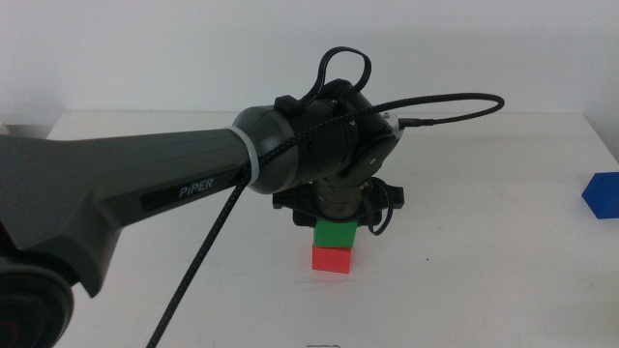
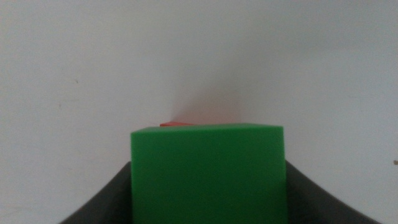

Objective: Stack red cubes first, then green, then blue cubes in a specific spot.

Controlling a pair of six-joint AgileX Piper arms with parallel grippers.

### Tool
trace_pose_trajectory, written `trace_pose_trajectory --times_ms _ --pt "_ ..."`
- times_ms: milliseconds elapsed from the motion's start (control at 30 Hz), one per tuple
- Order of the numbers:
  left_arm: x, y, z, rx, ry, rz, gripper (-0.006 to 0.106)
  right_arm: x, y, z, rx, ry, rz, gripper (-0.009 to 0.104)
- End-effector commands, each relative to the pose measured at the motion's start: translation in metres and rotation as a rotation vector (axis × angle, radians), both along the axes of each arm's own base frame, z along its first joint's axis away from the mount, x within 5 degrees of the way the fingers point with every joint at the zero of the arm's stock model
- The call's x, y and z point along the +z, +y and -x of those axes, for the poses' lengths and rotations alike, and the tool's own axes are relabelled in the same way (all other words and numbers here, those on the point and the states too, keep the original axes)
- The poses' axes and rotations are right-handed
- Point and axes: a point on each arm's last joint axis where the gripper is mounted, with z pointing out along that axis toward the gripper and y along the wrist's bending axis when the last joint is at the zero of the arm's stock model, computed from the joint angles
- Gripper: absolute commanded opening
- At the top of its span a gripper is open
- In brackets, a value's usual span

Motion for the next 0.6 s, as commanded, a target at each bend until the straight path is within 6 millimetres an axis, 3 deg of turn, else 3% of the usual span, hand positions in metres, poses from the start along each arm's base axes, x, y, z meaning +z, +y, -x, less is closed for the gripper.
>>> trace_pose_trajectory --times_ms 0,133,167,567 --pt "0.0305 0.0025 0.0043 -0.005 -0.048 0.052 0.01 0.0157 -0.0001 0.0017 0.001 -0.116 0.023 0.094" --pt "0.0305 0.0023 0.0045 -0.007 -0.046 0.052 0.011 0.0157 -0.0001 0.0017 0.001 -0.116 0.023 0.094" --pt "0.0305 0.0025 0.0042 -0.014 -0.05 0.047 0.021 0.0157 -0.0001 0.0017 0.001 -0.116 0.023 0.094" --pt "0.0309 0.0033 0.0033 -0.05 -0.064 0.022 0.066 0.0157 -0.0001 0.0017 0.001 -0.116 0.023 0.094"
